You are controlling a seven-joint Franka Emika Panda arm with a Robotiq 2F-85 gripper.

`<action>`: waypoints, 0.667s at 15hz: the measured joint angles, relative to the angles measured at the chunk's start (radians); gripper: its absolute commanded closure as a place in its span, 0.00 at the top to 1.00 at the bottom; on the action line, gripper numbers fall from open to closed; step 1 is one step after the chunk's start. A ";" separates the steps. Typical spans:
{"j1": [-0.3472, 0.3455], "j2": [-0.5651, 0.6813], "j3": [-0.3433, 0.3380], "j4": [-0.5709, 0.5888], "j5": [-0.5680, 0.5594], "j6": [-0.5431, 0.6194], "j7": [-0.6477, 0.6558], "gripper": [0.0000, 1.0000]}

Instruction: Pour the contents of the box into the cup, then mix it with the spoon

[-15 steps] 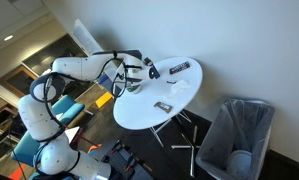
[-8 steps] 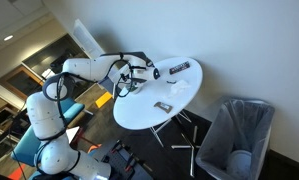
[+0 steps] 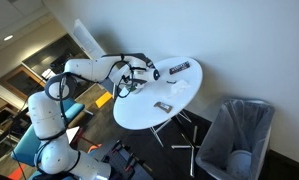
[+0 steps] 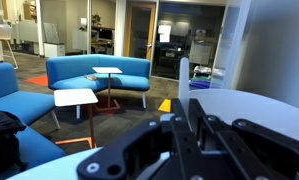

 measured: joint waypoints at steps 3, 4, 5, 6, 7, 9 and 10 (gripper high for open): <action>0.024 0.003 -0.001 -0.003 -0.038 0.083 0.000 0.03; 0.032 0.003 -0.001 -0.003 -0.048 0.107 0.000 0.03; 0.040 0.003 -0.001 -0.003 -0.059 0.130 0.001 0.03; 0.046 0.002 -0.001 -0.003 -0.068 0.148 0.002 0.03; 0.052 0.002 -0.001 -0.003 -0.078 0.165 0.005 0.03; 0.059 0.001 -0.001 -0.004 -0.094 0.194 0.016 0.03; 0.061 -0.002 -0.001 -0.005 -0.103 0.204 0.025 0.03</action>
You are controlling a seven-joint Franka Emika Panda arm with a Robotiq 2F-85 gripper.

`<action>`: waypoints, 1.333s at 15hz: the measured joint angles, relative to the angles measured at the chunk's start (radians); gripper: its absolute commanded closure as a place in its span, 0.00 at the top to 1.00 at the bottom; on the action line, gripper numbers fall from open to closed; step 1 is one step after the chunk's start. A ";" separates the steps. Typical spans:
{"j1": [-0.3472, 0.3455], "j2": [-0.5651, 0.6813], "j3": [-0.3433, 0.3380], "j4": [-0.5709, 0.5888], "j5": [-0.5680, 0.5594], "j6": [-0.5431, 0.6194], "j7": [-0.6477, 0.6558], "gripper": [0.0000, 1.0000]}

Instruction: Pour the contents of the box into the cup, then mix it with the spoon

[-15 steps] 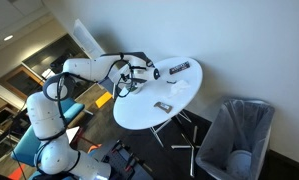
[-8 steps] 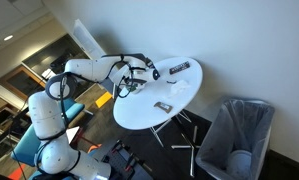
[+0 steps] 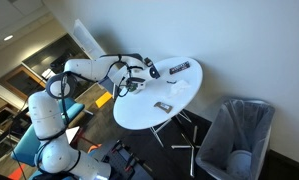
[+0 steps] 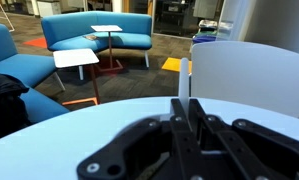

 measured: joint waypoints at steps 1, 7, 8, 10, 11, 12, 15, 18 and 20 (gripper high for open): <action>0.000 -0.003 -0.001 -0.002 -0.007 0.006 0.011 0.03; -0.002 -0.052 -0.023 -0.035 -0.035 0.019 0.060 0.03; -0.002 -0.061 -0.028 -0.041 -0.038 0.027 0.067 0.03; -0.003 -0.080 -0.037 -0.052 -0.045 0.057 0.073 0.03; -0.005 -0.087 -0.039 -0.053 -0.050 0.071 0.073 0.03; -0.007 -0.092 -0.041 -0.053 -0.053 0.081 0.073 0.03; -0.010 -0.096 -0.040 -0.051 -0.057 0.084 0.057 0.03; -0.010 -0.094 -0.029 -0.051 -0.057 0.080 0.020 0.03; -0.010 -0.089 -0.017 -0.049 -0.058 0.062 -0.002 0.03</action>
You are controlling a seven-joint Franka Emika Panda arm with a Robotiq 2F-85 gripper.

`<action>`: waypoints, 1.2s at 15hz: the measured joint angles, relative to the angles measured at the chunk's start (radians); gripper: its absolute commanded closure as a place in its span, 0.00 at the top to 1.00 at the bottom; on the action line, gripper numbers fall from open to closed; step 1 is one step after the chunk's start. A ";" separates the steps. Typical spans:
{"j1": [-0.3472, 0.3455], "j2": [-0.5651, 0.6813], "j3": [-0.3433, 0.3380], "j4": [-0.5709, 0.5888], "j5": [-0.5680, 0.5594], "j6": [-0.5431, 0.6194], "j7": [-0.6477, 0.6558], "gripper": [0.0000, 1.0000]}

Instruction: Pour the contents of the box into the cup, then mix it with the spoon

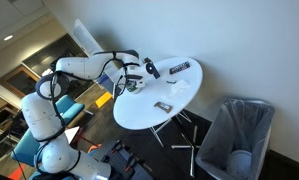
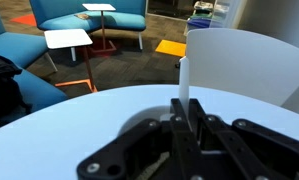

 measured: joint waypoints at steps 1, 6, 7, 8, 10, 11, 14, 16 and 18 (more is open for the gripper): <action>0.000 0.004 0.006 0.001 0.000 -0.017 -0.008 0.03; 0.000 0.031 0.020 0.002 -0.001 -0.152 0.023 0.03; 0.000 0.032 0.019 0.000 -0.001 -0.156 0.049 0.03; 0.000 0.032 0.015 -0.001 -0.002 -0.156 0.073 0.03; 0.000 0.032 0.005 -0.002 -0.008 -0.149 0.109 0.03; 0.000 0.031 -0.001 -0.002 -0.015 -0.140 0.121 0.03; 0.000 0.020 -0.017 -0.004 -0.037 -0.081 0.137 0.03; 0.001 0.006 -0.018 -0.004 -0.048 -0.030 0.137 0.03; 0.004 -0.008 -0.017 -0.004 -0.060 0.003 0.128 0.03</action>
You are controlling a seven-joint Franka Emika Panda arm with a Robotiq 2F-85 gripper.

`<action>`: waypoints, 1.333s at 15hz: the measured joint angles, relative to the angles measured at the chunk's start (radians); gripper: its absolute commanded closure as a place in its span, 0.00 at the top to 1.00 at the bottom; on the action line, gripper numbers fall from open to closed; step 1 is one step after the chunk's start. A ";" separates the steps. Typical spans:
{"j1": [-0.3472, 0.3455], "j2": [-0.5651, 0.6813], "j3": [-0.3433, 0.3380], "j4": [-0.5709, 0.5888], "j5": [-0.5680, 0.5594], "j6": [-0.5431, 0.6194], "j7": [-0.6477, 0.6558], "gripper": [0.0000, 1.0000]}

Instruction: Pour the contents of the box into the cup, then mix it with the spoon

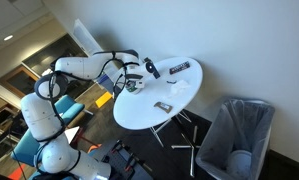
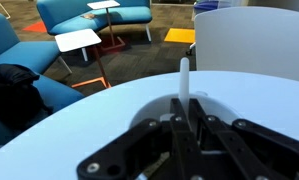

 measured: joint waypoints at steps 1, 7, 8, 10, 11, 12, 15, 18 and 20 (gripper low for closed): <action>0.001 -0.005 0.002 0.000 -0.005 0.011 -0.013 0.03; -0.002 -0.018 0.014 -0.001 -0.009 0.009 -0.193 0.03; -0.004 -0.024 0.015 -0.003 -0.009 -0.002 -0.222 0.03; -0.011 -0.046 0.015 -0.013 -0.003 -0.044 -0.268 0.03; -0.018 -0.061 0.015 -0.021 0.003 -0.076 -0.283 0.03; -0.027 -0.074 0.015 -0.027 0.010 -0.116 -0.287 0.03; -0.059 -0.110 0.013 -0.038 0.039 -0.236 -0.288 0.03; -0.078 -0.129 0.005 -0.045 0.062 -0.303 -0.288 0.03; -0.082 -0.142 -0.006 -0.051 0.073 -0.299 -0.271 0.03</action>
